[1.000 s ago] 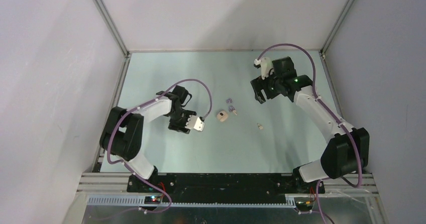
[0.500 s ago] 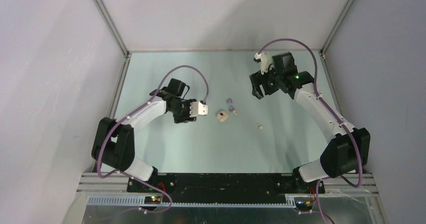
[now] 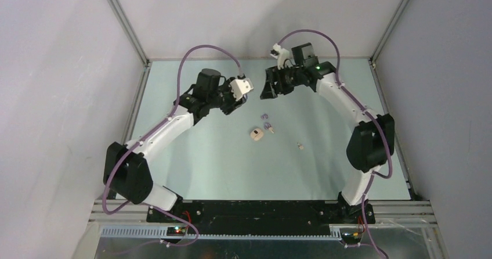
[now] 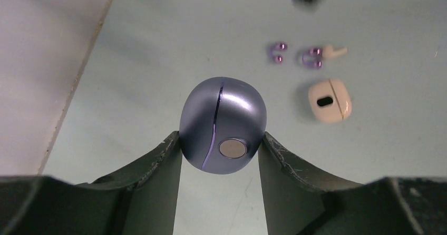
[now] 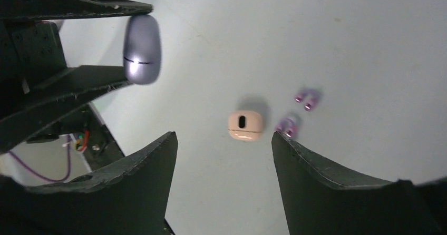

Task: Insert the wireless bluetooth earbuds into the charging case
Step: Pick up the charging case at the center of the board.

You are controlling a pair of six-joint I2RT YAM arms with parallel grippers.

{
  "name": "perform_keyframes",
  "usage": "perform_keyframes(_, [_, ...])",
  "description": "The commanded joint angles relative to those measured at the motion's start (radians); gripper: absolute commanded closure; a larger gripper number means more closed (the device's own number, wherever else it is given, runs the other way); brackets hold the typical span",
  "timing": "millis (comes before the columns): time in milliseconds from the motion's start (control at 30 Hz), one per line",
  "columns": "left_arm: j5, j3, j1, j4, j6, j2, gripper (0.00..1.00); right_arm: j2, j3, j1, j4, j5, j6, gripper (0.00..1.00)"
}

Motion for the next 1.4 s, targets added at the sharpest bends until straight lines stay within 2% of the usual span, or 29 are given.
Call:
perform_keyframes(0, [-0.027,0.079,-0.019,0.102,-0.225,0.032,0.67,0.056,0.112,0.049,0.046,-0.12,0.082,0.28])
perform_keyframes(200, [-0.032,0.098,-0.033,0.089,-0.285,0.034,0.67,0.089,0.157,0.076,0.065,-0.187,0.069,0.29])
perform_keyframes(367, [-0.011,0.095,-0.035,0.094,-0.312,0.023,0.67,0.104,0.156,0.081,0.102,-0.183,0.093,0.31])
perform_keyframes(733, [0.021,0.091,-0.038,0.106,-0.33,-0.002,0.67,0.155,0.176,0.101,0.142,-0.144,0.137,0.43])
perform_keyframes(933, [0.029,0.083,-0.038,0.117,-0.339,-0.009,0.67,0.168,0.183,0.107,0.147,-0.159,0.138,0.62])
perform_keyframes(1067, [0.022,0.085,-0.038,0.123,-0.339,-0.009,0.65,0.171,0.181,0.104,0.146,-0.204,0.119,0.93])
perform_keyframes(1100, [0.011,0.088,-0.038,0.118,-0.336,-0.009,0.6,0.169,0.178,0.104,0.143,-0.217,0.112,1.0])
perform_keyframes(1133, [0.001,0.089,-0.037,0.116,-0.335,-0.01,0.49,0.162,0.175,0.101,0.143,-0.221,0.099,1.0])
perform_keyframes(1167, [-0.024,0.094,-0.036,0.109,-0.339,-0.016,0.43,0.148,0.164,0.096,0.144,-0.229,0.093,1.0])
perform_keyframes(1200, [-0.03,0.098,-0.031,0.105,-0.342,-0.021,0.33,0.14,0.157,0.084,0.15,-0.236,0.083,1.0])
perform_keyframes(1267, [-0.004,0.111,-0.007,0.093,-0.394,-0.05,0.2,0.112,0.143,0.051,0.164,-0.277,0.076,1.0])
perform_keyframes(1367, [0.1,0.151,0.074,0.096,-0.521,-0.074,0.08,0.056,0.12,-0.023,0.247,-0.4,0.084,1.0])
